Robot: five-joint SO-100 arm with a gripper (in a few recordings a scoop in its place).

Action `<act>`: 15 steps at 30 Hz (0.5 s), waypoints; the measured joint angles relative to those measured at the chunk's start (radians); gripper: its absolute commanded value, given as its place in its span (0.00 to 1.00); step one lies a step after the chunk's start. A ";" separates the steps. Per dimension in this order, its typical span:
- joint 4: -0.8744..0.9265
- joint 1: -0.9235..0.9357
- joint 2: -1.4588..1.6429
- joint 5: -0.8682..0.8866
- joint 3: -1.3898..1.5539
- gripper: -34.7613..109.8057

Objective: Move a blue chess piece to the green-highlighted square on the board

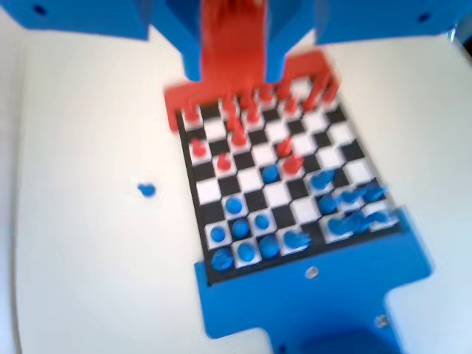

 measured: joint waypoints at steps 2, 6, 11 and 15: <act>0.075 0.028 0.077 -0.075 -0.046 0.27; 0.184 0.104 0.227 -0.195 -0.074 0.25; 0.210 0.173 0.451 -0.337 0.020 0.25; 0.210 0.222 0.621 -0.426 0.133 0.25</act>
